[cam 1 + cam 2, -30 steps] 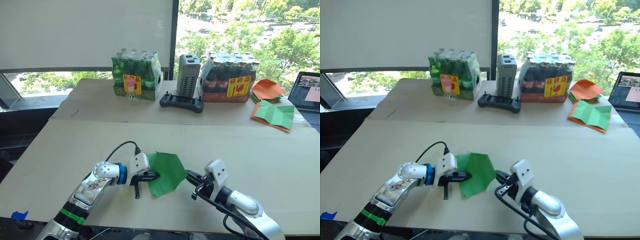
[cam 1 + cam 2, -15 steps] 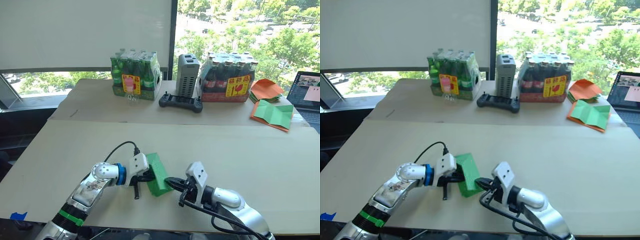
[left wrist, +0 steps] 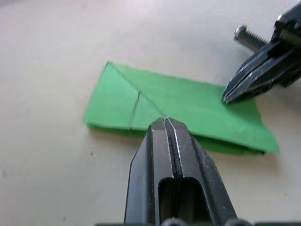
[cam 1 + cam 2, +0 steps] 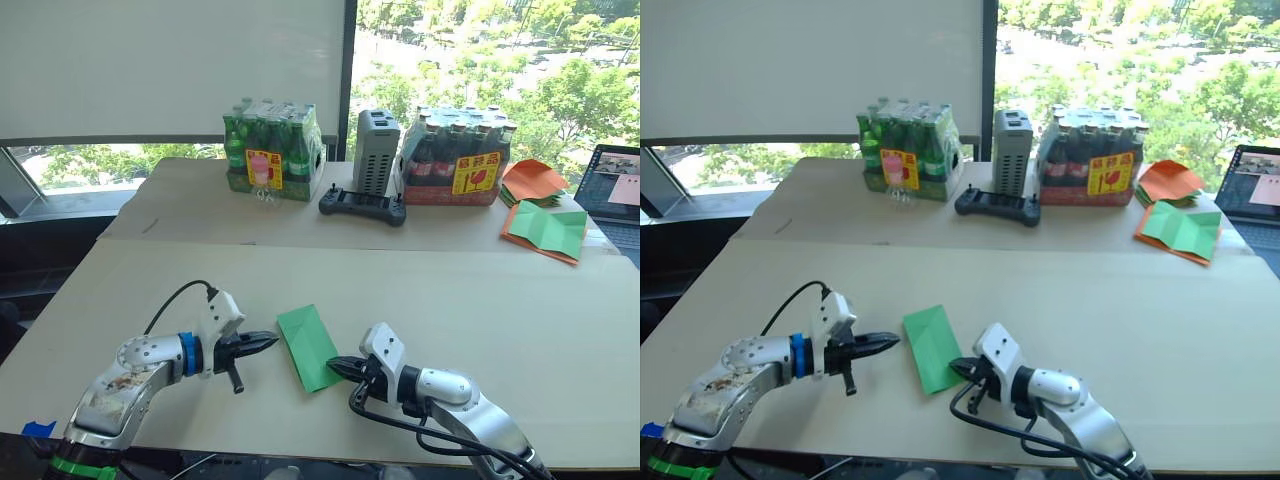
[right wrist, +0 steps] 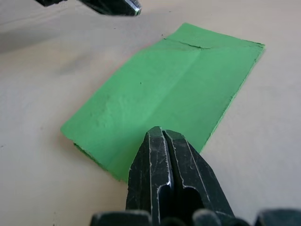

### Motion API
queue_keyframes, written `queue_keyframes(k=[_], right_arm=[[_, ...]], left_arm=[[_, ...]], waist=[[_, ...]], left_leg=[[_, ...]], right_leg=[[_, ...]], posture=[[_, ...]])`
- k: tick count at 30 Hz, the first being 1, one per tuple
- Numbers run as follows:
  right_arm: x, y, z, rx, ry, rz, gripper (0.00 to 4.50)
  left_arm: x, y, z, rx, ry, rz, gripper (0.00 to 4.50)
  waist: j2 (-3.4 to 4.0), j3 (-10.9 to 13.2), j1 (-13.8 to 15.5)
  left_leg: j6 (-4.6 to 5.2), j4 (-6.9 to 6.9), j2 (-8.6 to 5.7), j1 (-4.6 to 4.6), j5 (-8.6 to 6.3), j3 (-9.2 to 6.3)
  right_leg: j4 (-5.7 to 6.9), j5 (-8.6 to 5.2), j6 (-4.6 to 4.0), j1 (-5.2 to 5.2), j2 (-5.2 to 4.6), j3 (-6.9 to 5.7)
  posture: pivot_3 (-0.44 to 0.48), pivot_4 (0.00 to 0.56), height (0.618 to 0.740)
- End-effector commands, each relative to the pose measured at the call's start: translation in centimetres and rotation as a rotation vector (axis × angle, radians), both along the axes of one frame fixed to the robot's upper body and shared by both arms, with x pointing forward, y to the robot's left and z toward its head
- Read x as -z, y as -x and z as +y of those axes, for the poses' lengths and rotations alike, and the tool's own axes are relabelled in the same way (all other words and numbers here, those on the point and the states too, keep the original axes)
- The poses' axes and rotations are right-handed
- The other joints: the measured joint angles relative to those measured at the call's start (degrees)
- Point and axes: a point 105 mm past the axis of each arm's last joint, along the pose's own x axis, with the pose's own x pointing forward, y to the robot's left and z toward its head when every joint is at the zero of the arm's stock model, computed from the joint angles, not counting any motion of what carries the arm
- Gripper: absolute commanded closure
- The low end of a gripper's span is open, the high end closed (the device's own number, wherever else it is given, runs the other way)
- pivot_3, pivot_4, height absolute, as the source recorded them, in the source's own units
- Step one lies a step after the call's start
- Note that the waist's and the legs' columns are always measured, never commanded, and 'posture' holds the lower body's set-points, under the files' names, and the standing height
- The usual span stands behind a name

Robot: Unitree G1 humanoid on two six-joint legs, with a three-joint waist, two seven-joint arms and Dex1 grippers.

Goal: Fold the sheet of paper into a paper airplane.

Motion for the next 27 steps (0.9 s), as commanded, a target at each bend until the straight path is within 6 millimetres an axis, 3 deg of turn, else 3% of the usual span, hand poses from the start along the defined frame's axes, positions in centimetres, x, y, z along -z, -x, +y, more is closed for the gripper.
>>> queue_keyframes(k=[1, 5, 9, 16, 19, 23, 27], right_arm=[[1.0, 0.1, -0.3, 0.006, 0.035, 0.035, 4.49], [0.8, 0.1, -0.3, 0.002, 0.038, 0.029, 4.49], [0.4, 0.0, -0.5, 0.008, 0.04, 0.016, 4.49], [-3.3, -1.8, 0.1, 0.012, -0.037, -0.09, 4.49], [-3.0, -2.3, 0.1, -0.01, -0.022, -0.075, 4.49], [-1.2, -2.5, -0.8, -0.026, 0.047, -0.049, 4.49], [-1.2, -2.7, -0.4, -0.04, 0.033, -0.048, 4.49]], left_arm=[[1.3, -0.1, -1.7, 0.057, 0.024, 0.045, 4.5], [2.9, -0.7, -2.8, 0.063, -0.001, 0.075, 4.5], [4.8, -0.3, -2.7, 0.077, -0.078, 0.1, 4.5], [6.3, 0.2, -2.0, 0.096, -0.176, 0.096, 4.5], [6.3, 0.3, -2.0, 0.097, -0.175, 0.096, 4.5], [6.3, 0.5, -2.0, 0.097, -0.173, 0.092, 4.5], [6.2, 0.6, -2.1, 0.091, -0.171, 0.089, 4.5]], waist=[[0.0, 0.0, -0.01], [-0.01, 0.0, -0.09], [-0.01, 0.0, -0.02], [0.0, 0.0, -0.22], [-0.01, 0.0, -0.13], [0.0, 0.0, -0.07], [0.0, 0.0, -0.14]], left_leg=[[-0.09, -0.01, 0.0, -0.01, 0.05, 0.02], [-0.12, 0.0, 0.01, -0.18, 0.07, 0.03], [-0.13, 0.01, 0.01, -0.2, 0.07, 0.01], [-0.12, -0.01, 0.02, -0.19, 0.07, 0.02], [-0.13, -0.01, 0.02, -0.19, 0.07, 0.01], [-0.12, -0.01, 0.0, -0.21, 0.07, -0.01], [-0.12, -0.01, 0.01, -0.2, 0.07, 0.01]], right_leg=[[0.0, 0.0, 0.0, 0.08, -0.02, 0.01], [0.0, 0.0, 0.0, -0.01, -0.01, 0.04], [-0.01, 0.0, -0.01, -0.02, -0.01, 0.03], [-0.02, 0.0, 0.0, -0.03, 0.0, 0.04], [-0.01, 0.0, -0.01, -0.03, 0.0, 0.03], [-0.04, 0.0, 0.0, -0.04, -0.02, -0.01], [-0.06, 0.0, 0.0, -0.03, -0.02, 0.01]], posture=[[0.0, 0.15, 0.675], [0.0, 0.15, 0.675], [0.0, 0.15, 0.675], [0.0, 0.15, 0.675], [0.0, 0.15, 0.675], [0.0, 0.15, 0.675], [0.0, 0.15, 0.675]])
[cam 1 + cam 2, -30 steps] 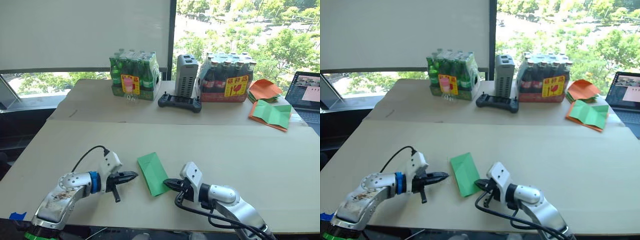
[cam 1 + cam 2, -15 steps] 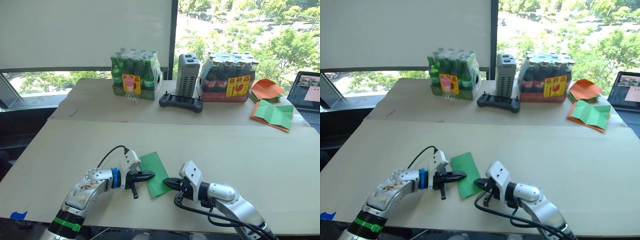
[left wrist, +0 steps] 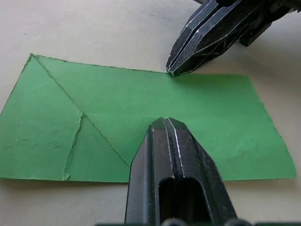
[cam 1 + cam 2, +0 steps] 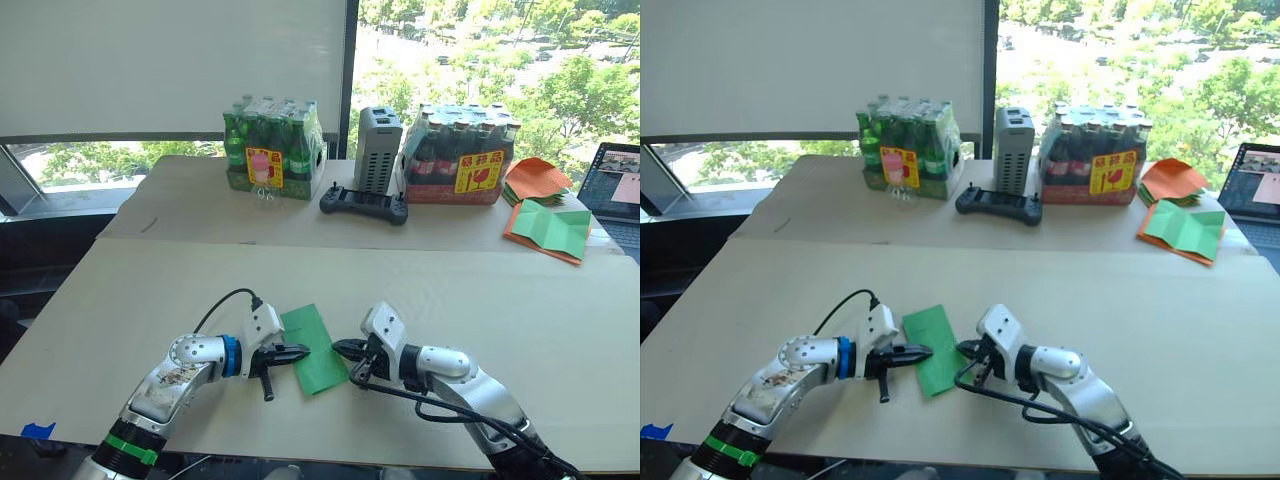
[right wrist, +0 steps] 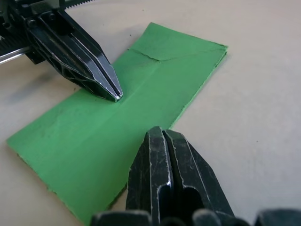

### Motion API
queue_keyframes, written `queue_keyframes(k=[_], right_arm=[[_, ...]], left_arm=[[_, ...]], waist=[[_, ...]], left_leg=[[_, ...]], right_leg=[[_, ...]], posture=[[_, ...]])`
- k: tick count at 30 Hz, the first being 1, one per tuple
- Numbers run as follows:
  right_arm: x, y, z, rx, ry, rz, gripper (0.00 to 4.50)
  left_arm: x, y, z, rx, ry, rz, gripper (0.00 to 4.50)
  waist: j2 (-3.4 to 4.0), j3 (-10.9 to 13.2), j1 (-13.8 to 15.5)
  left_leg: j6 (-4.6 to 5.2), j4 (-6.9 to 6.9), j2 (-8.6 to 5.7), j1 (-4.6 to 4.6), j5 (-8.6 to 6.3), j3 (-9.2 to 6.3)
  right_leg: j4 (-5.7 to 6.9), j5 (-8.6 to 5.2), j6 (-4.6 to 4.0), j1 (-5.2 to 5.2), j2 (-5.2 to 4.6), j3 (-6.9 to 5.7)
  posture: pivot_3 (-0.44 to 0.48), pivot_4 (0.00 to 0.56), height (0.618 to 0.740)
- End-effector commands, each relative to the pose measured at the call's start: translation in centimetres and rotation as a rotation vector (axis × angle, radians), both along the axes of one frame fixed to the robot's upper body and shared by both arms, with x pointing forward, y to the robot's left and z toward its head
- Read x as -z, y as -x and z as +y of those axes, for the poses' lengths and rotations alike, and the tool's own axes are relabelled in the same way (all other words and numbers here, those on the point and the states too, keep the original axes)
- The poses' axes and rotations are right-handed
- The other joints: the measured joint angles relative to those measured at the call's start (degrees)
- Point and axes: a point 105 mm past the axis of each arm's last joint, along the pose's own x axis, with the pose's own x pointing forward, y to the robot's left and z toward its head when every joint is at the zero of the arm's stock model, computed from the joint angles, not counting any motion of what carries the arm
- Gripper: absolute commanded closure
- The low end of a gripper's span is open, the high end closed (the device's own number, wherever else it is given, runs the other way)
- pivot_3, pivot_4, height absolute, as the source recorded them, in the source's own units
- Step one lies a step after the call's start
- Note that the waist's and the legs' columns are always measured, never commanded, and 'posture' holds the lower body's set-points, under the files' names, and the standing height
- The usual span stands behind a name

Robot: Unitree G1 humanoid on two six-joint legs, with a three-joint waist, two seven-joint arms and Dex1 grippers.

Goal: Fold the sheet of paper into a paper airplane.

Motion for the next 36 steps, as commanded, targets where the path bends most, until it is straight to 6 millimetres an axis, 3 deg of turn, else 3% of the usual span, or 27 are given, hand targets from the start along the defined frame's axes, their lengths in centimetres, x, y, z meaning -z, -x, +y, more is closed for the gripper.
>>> queue_keyframes(k=[1, 6, 16, 27, 36], right_arm=[[-0.1, -0.3, 0.5, -0.022, 0.004, -0.02, 4.49], [0.7, -0.7, 0.9, -0.045, 0.046, -0.016, 4.49], [0.1, -3.0, 2.7, -0.082, 0.065, -0.059, 4.49], [-1.0, -6.9, 4.1, 0.003, 0.056, -0.101, 4.49], [-1.0, -7.6, 4.7, 0.001, 0.045, -0.105, 4.49]], left_arm=[[1.8, 0.6, 0.6, -0.025, -0.058, 0.062, 4.5], [1.8, 0.8, 0.6, -0.026, -0.057, 0.066, 4.5], [1.7, 0.7, 0.7, -0.028, -0.062, 0.065, 4.5], [1.7, 0.6, 0.7, -0.026, -0.067, 0.059, 4.5], [1.6, 0.6, 0.6, -0.028, -0.059, 0.058, 4.5]], waist=[[0.0, 0.0, -0.04], [0.0, 0.0, -0.16], [0.0, -0.01, -0.49], [0.01, -0.01, -0.94], [0.02, -0.01, -1.09]], left_leg=[[0.0, 0.0, 0.0, 0.01, 0.0, 0.0], [0.0, 0.0, 0.01, 0.05, 0.0, 0.0], [-0.03, 0.0, 0.0, 0.07, 0.02, 0.0], [-0.06, 0.01, -0.01, 0.08, 0.04, -0.02], [-0.08, 0.01, -0.03, 0.08, 0.05, -0.04]], right_leg=[[0.0, 0.0, 0.0, 0.0, 0.0, 0.0], [0.02, 0.0, 0.0, 0.02, 0.02, 0.01], [0.06, 0.0, 0.0, 0.03, 0.02, 0.01], [0.17, 0.0, -0.01, 0.0, 0.02, 0.01], [0.23, 0.01, -0.01, -0.03, 0.01, 0.01]], posture=[[0.0, 0.15, 0.675], [0.0, 0.15, 0.675], [0.0, 0.15, 0.675], [0.0, 0.15, 0.675], [0.0, 0.15, 0.675]])
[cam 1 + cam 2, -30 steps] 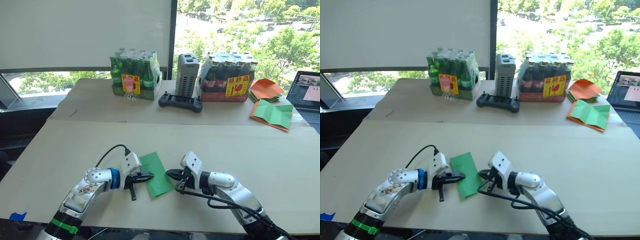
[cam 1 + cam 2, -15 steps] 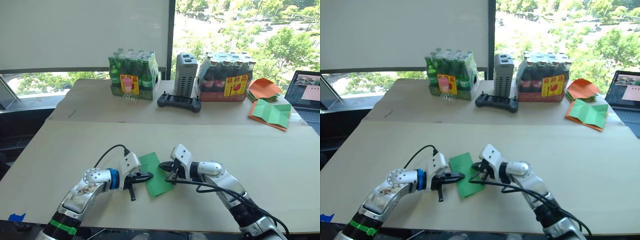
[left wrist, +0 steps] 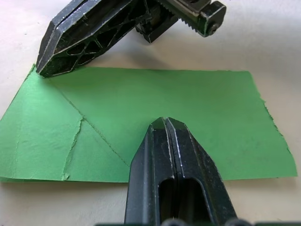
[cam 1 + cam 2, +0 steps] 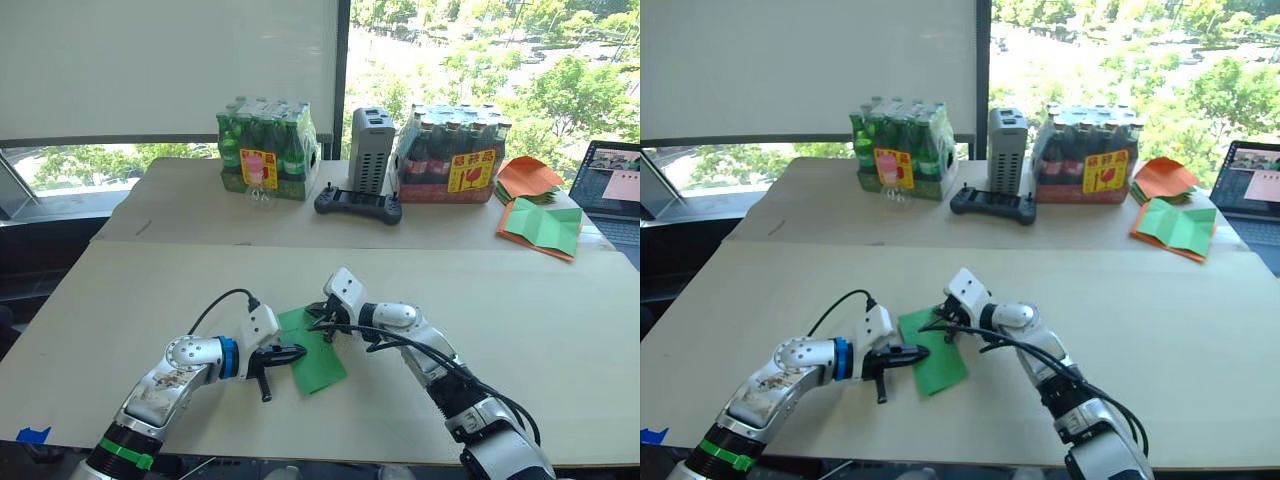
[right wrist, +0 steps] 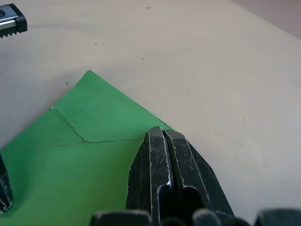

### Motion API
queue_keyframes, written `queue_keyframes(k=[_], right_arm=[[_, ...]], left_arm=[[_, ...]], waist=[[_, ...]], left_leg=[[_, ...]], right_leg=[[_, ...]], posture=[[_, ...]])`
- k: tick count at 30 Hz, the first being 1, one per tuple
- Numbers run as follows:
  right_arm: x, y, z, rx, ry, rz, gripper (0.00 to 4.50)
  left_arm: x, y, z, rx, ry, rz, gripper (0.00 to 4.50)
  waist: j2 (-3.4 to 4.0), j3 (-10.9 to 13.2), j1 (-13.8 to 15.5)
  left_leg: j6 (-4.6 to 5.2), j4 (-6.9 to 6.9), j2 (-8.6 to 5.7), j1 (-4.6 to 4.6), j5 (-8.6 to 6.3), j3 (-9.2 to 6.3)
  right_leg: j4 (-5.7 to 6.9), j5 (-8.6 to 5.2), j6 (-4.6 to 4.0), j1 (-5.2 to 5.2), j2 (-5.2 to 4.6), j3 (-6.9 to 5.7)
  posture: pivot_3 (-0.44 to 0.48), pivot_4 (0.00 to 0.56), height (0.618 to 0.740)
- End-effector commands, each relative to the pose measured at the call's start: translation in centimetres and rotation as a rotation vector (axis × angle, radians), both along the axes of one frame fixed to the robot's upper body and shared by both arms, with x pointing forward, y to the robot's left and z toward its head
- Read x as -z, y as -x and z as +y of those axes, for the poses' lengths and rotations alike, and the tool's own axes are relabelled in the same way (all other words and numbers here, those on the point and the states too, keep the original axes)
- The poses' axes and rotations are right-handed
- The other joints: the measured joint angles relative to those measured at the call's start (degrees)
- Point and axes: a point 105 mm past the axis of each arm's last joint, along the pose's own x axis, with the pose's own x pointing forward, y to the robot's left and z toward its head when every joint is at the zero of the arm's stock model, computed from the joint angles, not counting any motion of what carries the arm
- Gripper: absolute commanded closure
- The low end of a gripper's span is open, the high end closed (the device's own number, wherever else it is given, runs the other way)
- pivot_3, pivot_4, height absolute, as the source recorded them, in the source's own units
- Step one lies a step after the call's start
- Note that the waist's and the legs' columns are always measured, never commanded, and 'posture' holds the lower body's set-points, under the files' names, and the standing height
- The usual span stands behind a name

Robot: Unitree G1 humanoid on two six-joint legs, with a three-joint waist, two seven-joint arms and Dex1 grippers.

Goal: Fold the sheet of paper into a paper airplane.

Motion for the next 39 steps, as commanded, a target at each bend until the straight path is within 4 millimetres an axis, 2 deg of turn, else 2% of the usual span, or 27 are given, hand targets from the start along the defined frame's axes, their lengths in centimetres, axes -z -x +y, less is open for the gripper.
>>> queue_keyframes(k=[1, 6, 13, 39], right_arm=[[0.1, -0.3, 0.3, 0.0, 0.002, -0.006, 4.49], [0.5, -0.4, 0.6, -0.004, 0.003, 0.003, 4.49], [0.8, -0.1, 0.0, -0.002, 0.008, 0.014, 4.49], [1.6, 4.6, -1.9, -0.022, 0.043, 0.072, 4.49]], left_arm=[[1.7, 0.6, 0.4, -0.009, -0.042, 0.063, 4.5], [1.6, 0.6, 0.4, -0.01, -0.043, 0.063, 4.5], [1.6, 0.5, 0.5, -0.013, -0.044, 0.065, 4.5], [1.6, 0.2, 0.5, -0.006, -0.05, 0.059, 4.5]], waist=[[0.0, 0.0, -0.15], [0.01, -0.01, -0.28], [0.01, -0.01, -0.29], [0.01, -0.01, -0.09]], left_leg=[[0.0, 0.0, 0.0, 0.0, 0.0, 0.0], [-0.01, -0.01, 0.01, 0.02, 0.01, 0.0], [-0.01, -0.01, 0.0, 0.02, 0.01, 0.0], [0.01, -0.02, 0.0, 0.0, -0.01, 0.0]], right_leg=[[0.0, 0.0, 0.0, 0.0, 0.0, 0.0], [0.04, 0.0, 0.0, -0.01, 0.01, 0.01], [0.05, 0.0, 0.0, -0.01, 0.01, 0.01], [-0.02, -0.01, 0.0, 0.0, 0.0, 0.01]], posture=[[0.0, 0.15, 0.675], [0.0, 0.15, 0.675], [0.0, 0.15, 0.675], [0.0, 0.15, 0.675]])
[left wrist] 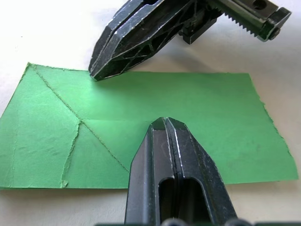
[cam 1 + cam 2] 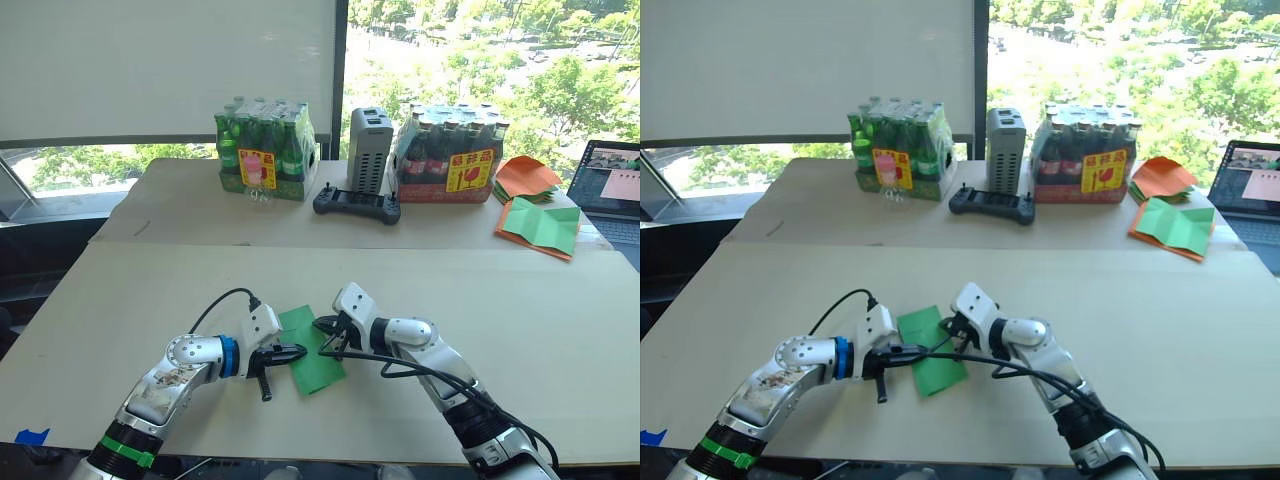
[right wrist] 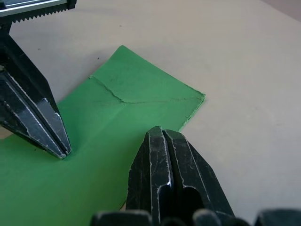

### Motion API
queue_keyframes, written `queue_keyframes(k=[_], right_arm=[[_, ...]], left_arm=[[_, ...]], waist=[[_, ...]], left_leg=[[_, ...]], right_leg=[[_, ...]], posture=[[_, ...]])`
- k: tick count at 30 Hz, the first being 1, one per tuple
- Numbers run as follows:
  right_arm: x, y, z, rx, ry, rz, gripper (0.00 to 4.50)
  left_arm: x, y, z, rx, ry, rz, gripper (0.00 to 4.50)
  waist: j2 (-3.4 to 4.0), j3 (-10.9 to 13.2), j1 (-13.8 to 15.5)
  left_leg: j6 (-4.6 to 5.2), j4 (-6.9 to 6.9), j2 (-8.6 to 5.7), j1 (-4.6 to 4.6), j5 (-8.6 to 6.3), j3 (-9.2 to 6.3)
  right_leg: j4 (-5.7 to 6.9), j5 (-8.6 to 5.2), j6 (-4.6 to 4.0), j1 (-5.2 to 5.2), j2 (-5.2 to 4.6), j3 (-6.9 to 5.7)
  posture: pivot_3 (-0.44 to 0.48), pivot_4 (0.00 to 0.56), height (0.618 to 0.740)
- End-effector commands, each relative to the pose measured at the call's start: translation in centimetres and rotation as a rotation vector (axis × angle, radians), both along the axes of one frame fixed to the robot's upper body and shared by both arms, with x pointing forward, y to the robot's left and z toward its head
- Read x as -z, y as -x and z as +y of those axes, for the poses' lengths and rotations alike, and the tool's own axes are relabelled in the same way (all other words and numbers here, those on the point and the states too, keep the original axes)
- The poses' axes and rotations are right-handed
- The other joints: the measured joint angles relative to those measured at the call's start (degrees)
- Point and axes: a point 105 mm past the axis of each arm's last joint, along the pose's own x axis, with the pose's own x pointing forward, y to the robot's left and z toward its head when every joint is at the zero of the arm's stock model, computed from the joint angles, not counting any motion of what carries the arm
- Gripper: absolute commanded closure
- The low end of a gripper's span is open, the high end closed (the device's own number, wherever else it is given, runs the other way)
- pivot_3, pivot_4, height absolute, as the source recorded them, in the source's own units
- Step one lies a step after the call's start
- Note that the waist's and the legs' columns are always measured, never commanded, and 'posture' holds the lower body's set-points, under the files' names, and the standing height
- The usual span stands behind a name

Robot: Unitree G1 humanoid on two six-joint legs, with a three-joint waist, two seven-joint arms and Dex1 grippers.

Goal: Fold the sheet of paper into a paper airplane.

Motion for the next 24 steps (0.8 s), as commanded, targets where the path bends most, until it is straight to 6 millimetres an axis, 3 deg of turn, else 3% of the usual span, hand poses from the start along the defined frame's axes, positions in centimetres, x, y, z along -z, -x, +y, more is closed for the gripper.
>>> queue_keyframes(k=[1, 17, 24], right_arm=[[1.0, 1.2, -0.5, -0.006, 0.019, 0.06, 4.49], [1.8, 4.2, -2.3, -0.003, 0.045, 0.119, 4.49], [2.3, 6.6, -3.5, -0.039, 0.088, 0.164, 4.49]], left_arm=[[1.6, 0.3, 0.6, -0.016, -0.048, 0.057, 4.5], [1.5, 0.1, 0.7, -0.01, -0.056, 0.052, 4.5], [1.5, 0.2, 0.7, -0.007, -0.06, 0.055, 4.5]], waist=[[0.0, 0.0, 0.0], [0.0, 0.0, 0.67], [-0.01, 0.0, 0.98]], left_leg=[[0.0, 0.0, 0.0, 0.0, 0.0, 0.0], [0.03, -0.02, 0.01, -0.01, -0.02, 0.01], [0.07, -0.04, 0.02, 0.0, -0.04, 0.02]], right_leg=[[-0.01, 0.0, 0.0, 0.0, 0.0, 0.0], [-0.11, 0.0, 0.01, 0.02, 0.0, 0.0], [-0.18, 0.0, 0.01, 0.06, 0.0, -0.01]], posture=[[0.0, 0.15, 0.675], [0.0, 0.15, 0.675], [0.0, 0.15, 0.675]])
